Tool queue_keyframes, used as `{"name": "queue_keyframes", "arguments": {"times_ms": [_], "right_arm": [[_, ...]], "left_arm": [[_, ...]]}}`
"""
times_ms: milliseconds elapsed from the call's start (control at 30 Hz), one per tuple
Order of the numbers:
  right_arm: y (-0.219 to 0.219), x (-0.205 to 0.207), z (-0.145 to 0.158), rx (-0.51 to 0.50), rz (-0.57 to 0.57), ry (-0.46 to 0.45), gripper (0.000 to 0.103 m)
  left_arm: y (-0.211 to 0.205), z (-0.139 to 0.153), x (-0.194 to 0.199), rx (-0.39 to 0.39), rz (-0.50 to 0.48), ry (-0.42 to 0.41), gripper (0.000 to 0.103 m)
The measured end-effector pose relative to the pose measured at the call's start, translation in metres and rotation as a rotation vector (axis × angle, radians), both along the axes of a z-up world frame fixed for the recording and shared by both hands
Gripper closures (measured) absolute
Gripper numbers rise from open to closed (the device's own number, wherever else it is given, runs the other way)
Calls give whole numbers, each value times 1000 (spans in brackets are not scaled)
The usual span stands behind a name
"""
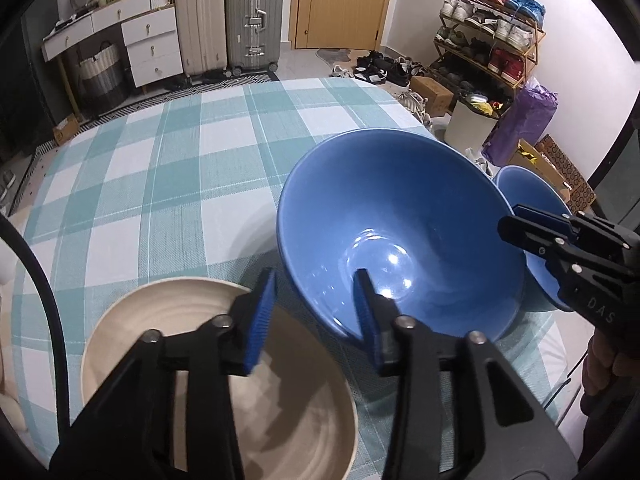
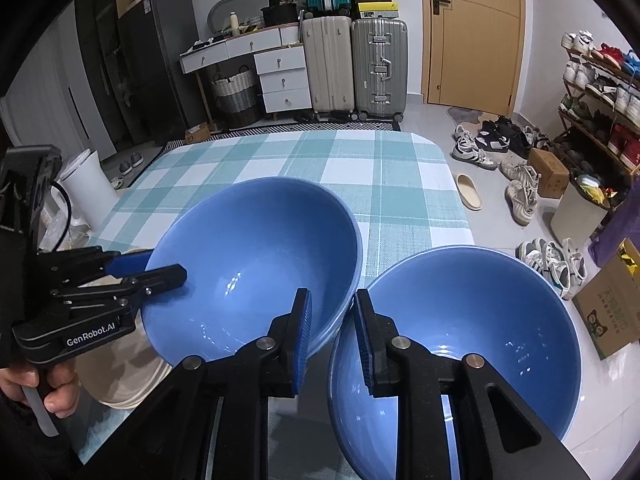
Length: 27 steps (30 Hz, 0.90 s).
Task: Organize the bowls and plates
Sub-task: 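Open both tools to release the nested blue bowl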
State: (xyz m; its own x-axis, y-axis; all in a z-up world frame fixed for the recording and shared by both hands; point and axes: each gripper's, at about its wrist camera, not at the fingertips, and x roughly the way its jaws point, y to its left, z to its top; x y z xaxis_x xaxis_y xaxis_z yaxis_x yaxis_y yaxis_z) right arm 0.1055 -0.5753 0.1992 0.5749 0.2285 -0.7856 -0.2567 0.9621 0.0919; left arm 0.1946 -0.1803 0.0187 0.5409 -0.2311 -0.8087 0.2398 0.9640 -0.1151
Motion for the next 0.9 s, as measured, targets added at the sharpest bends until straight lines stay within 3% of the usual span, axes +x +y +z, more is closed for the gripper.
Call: {"name": "queue_keyframes", "arguments": {"times_ms": [133,233,300,433,500,900], "right_arm": [[-4,-2,3,20,-19,-5,73],[-8,-5,9,27,-38,-24,51],[-12,-8,13,45,-61,-44,29],[-18,-13,22,111,-77,-55,16],[-21,-17,25,117,-88,-65,5],[-64,-49,51,179,-165,-110,1]], "left_arm": [[5,5,-3,-29,8,-7,43],[9,8,-5,-39,27,5,23],[12,10,-6,-53,32,8,23],[13,13,-11,-59,32,3,12],[12,16,-15,-62,31,-6,0],[-12,35,-52,-89,-5,-23,1]]}}
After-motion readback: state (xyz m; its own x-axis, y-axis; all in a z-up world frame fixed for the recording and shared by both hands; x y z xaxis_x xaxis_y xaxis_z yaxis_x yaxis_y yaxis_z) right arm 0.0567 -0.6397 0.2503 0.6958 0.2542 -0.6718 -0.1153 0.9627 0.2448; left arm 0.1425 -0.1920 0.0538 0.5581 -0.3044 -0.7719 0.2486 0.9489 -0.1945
